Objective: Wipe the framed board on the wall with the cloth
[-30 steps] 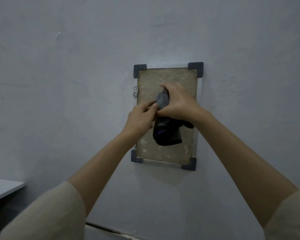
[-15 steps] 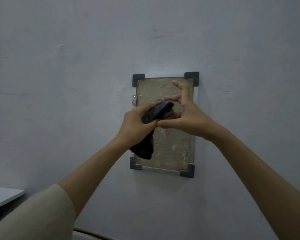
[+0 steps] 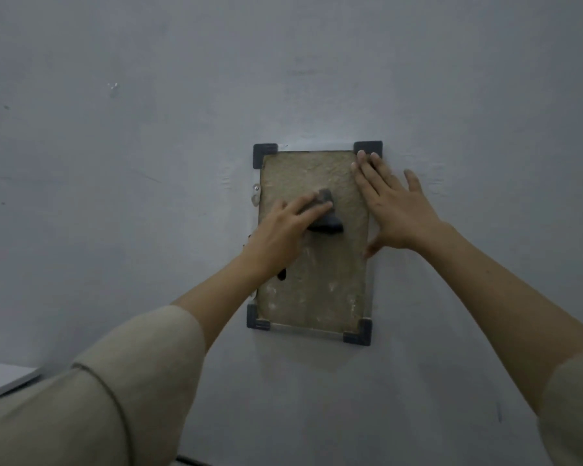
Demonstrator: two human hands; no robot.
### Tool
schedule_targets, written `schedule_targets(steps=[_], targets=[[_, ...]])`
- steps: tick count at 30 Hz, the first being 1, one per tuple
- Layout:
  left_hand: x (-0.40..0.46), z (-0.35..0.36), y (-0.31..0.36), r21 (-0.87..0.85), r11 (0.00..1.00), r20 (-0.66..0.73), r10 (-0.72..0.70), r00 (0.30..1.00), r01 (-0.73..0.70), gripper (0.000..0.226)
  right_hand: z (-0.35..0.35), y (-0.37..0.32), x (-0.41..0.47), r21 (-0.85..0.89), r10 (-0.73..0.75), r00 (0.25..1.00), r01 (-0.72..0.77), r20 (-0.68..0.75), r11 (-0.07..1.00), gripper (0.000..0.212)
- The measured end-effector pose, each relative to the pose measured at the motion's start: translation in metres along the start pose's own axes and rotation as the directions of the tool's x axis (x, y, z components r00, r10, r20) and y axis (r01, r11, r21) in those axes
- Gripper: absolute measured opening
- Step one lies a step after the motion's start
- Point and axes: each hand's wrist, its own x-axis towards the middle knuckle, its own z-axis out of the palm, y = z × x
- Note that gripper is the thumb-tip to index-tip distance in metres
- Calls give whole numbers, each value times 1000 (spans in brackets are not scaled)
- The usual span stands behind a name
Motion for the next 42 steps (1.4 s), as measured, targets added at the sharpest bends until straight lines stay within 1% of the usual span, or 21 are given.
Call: schedule_targets(steps=[2,5,7,9,10,12,15,17,20,21,23,26,28,29,31,33,34,36,38,40,42], targets=[[-5,-5,-9,104,993,22,60,998,-62,56,1,0,0,-15,2,1000,-2,-9,1000,146],[2,-14,-25,157,981,-37,-113,993,117,54,1,0,-1,-22,6,1000,-6,-7,1000,145],[6,-9,-24,63,952,-105,-291,951,298,58,0,-2,-1,-28,14,1000,-14,0,1000,145],[7,2,-14,-78,918,-150,-397,906,389,61,0,-5,0,-25,25,1000,-25,6,999,145],[5,9,-8,-119,922,-147,-384,911,369,61,0,-5,0,-25,30,1000,-30,5,999,145],[-3,14,-1,-107,965,-92,-251,964,241,59,0,-5,0,-30,31,999,-31,5,999,146],[-12,-1,-14,90,996,22,16,1000,-18,60,0,-4,0,-42,33,999,-33,-1,999,146],[-11,-11,-29,180,984,52,-27,998,17,60,1,-5,0,-45,35,999,-35,-2,998,145],[-5,-12,-27,76,940,-67,-328,942,333,62,1,-7,1,-51,44,999,-44,0,998,146],[-5,-9,-19,39,923,-74,-380,922,383,62,1,-7,1,-52,48,999,-47,3,998,146],[-8,1,-6,9,946,-54,-324,945,324,61,1,-8,2,-51,52,999,-52,4,997,147],[-15,3,-4,84,996,20,-36,999,34,62,1,-8,1,-55,53,999,-52,4,997,146],[-11,-7,-19,158,987,86,15,996,-29,63,0,-8,0,-57,52,999,-52,5,997,146],[-8,-12,-28,194,981,106,-11,994,-9,62,0,-8,0,-55,51,999,-50,6,997,146],[-2,-19,-35,201,968,50,-162,986,149,61,0,-8,1,-55,51,999,-50,7,997,146],[3,-17,-27,113,922,-28,-369,929,370,62,1,-8,1,-55,53,999,-52,10,997,146],[5,-13,-18,71,903,-45,-421,906,423,64,1,-7,2,-53,55,998,-55,9,997,147],[6,-5,3,41,928,-49,-368,928,370,65,2,-8,2,-50,58,998,-58,9,997,147],[5,-1,20,73,983,-4,-167,986,166,66,2,-8,2,-49,59,998,-58,6,997,147],[5,-4,18,98,995,47,-27,999,22,65,1,-8,1,-54,57,998,-57,1,997,147],[9,-8,3,95,995,34,-35,999,32,64,1,-8,1,-51,57,998,-57,5,997,146]])
